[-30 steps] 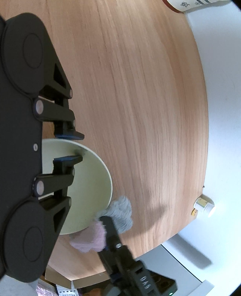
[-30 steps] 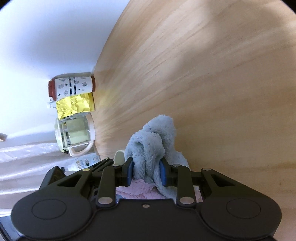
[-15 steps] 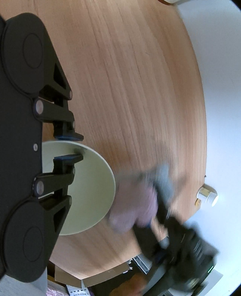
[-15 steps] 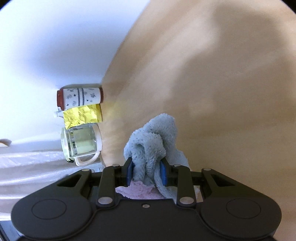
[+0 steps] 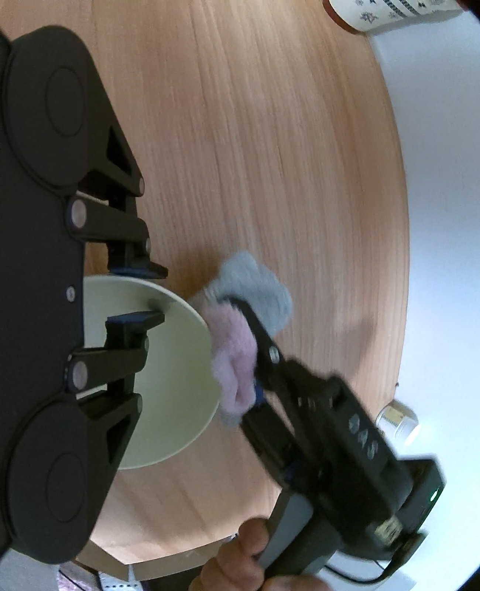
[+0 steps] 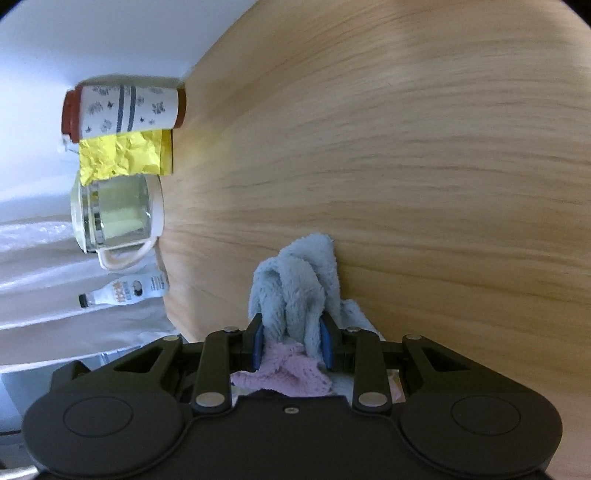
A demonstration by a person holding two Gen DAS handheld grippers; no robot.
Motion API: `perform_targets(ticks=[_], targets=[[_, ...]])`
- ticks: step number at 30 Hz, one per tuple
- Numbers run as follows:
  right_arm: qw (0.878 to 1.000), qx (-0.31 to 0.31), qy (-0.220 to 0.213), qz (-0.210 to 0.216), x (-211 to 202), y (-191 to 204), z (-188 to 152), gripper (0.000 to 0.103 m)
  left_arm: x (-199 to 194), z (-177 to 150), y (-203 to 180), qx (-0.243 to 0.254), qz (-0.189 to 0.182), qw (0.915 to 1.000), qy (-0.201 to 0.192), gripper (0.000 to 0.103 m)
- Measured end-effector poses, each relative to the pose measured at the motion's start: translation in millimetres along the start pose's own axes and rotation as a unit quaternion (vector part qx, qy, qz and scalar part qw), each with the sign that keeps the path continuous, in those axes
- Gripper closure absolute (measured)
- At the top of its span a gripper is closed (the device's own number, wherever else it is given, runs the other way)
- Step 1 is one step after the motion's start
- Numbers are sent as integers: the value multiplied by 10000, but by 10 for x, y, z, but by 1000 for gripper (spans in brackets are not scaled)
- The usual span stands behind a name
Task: Clean bowl
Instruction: 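Wipe the bowl's outer wall with the cloths in the right gripper while the left holds the rim, then open and regrasp the bowl rim with the left gripper while the right keeps wiping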
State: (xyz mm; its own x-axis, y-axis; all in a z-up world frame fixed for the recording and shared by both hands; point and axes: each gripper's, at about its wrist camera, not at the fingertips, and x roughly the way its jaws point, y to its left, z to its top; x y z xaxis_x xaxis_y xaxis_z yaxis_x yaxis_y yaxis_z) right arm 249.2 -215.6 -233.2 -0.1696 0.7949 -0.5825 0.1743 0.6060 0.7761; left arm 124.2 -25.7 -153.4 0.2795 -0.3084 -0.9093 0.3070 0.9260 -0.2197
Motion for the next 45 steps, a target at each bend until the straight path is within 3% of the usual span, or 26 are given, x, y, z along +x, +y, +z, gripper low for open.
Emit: perform_targets(ticks=[9,13,21,24,27,29,33,37,41,45], targets=[[9930,654,-843,503,-368,-422,-410,69,-15,9,-18,-397,151,9991,61,83],[9879,737,-1277,475,-516,-537,-686,69,9,24,12,-625,233,9977,71,83],[9811,1025,-1444,777,-526,-662,-1048,69,118,126,162,-1248,309,9915,178,83],[9791,1108,-1487,841,-528,-717,-1062,69,84,214,125,-876,305,9956,151,80],[9787,1093,-1498,887,-516,-723,-1004,69,15,339,15,14,384,9992,121,62],[9801,1008,-1493,841,-520,-688,-972,69,-7,405,-49,547,390,9977,77,56],[9818,862,-1504,779,-526,-634,-953,69,61,488,-213,1716,547,9833,270,41],[9812,854,-1547,777,-526,-630,-962,69,177,567,-284,2022,439,9770,521,39],[9803,819,-1626,763,-533,-617,-999,69,273,612,-435,2887,248,9548,670,38],[9769,872,-1759,844,-565,-645,-1059,69,321,620,-593,3785,-104,9230,683,39]])
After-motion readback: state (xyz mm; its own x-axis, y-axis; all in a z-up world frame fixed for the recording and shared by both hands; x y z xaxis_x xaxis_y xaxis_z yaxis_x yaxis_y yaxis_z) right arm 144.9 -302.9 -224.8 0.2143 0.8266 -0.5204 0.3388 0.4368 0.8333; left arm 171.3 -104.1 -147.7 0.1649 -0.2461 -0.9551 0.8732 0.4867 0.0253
